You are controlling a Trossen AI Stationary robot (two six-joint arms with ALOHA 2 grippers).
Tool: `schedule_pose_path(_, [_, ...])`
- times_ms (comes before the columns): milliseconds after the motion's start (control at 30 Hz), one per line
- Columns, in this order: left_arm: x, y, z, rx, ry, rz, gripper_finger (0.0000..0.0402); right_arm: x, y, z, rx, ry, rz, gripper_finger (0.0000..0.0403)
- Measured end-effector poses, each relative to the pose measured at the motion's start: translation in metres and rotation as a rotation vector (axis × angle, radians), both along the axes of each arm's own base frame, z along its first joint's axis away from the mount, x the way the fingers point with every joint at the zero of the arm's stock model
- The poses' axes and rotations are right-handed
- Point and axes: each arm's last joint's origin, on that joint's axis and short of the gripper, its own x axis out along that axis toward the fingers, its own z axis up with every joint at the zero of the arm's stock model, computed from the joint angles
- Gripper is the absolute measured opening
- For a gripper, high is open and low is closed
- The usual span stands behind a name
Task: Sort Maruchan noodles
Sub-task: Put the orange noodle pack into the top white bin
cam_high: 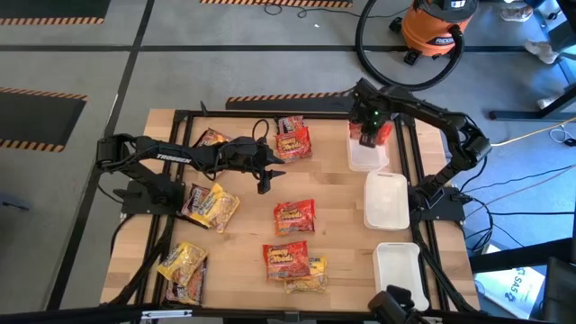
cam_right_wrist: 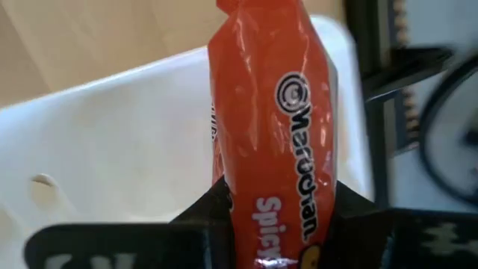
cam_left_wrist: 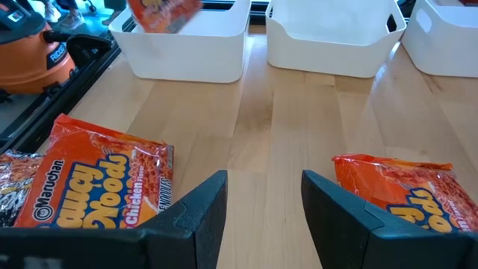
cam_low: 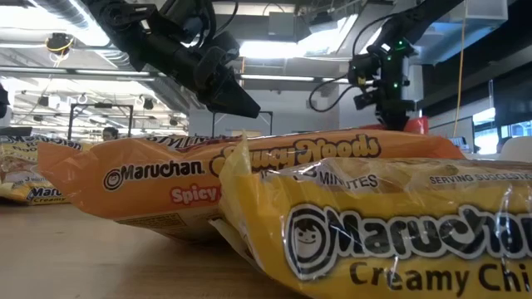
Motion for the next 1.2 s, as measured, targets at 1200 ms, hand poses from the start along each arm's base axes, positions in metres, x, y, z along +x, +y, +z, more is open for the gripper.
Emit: schedule_pose_path(1200, [0.0,0.0,0.0,-0.002,-0.004,0.001,0.0165,-0.005,-0.023,-0.029,-0.144,-0.101,0.107,0.0076])
